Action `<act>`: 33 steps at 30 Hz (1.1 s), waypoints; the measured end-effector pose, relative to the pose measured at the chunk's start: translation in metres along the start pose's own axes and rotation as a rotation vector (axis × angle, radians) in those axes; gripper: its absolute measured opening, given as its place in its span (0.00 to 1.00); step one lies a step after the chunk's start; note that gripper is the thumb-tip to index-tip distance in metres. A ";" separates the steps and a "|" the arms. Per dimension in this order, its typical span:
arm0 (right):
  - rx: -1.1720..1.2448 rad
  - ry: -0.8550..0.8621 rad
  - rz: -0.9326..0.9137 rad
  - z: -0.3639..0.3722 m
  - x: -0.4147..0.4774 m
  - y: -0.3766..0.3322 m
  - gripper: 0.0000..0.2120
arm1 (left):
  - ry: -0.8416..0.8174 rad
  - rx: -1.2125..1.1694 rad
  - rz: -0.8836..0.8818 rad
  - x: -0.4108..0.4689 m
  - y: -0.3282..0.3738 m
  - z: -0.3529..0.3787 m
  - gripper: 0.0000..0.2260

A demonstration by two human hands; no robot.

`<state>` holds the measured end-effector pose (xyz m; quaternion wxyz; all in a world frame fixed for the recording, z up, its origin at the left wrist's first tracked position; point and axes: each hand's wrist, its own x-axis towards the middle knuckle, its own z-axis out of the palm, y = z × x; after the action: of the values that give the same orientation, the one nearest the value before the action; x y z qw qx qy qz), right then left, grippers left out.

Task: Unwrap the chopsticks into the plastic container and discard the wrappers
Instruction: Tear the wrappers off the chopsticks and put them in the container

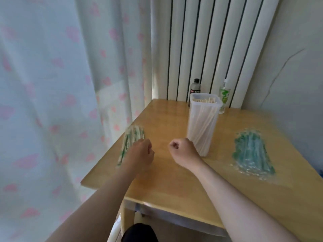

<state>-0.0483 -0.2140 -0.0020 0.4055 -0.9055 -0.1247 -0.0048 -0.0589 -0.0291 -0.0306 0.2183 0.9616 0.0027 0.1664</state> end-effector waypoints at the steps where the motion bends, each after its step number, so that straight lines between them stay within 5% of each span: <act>1: 0.002 -0.038 0.013 0.012 0.004 -0.004 0.12 | 0.028 0.025 -0.021 -0.003 -0.015 -0.001 0.04; 9: 0.059 -0.157 0.122 0.081 0.028 -0.020 0.09 | 0.056 0.080 -0.060 -0.016 -0.072 0.014 0.18; 16: 0.083 -0.146 0.177 0.098 0.038 -0.016 0.18 | 0.073 0.093 -0.049 -0.016 -0.074 0.022 0.27; 21: 0.066 -0.169 0.198 0.098 0.040 -0.015 0.14 | 0.072 0.069 -0.049 -0.017 -0.074 0.020 0.27; 33: 0.506 -0.145 0.297 0.080 0.032 -0.012 0.06 | 0.052 0.046 -0.070 -0.017 -0.078 0.023 0.13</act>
<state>-0.0270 -0.1405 -0.0429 0.6045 -0.7821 -0.0168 0.1503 -0.0626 0.0305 -0.0878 0.2017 0.9610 0.0458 0.1837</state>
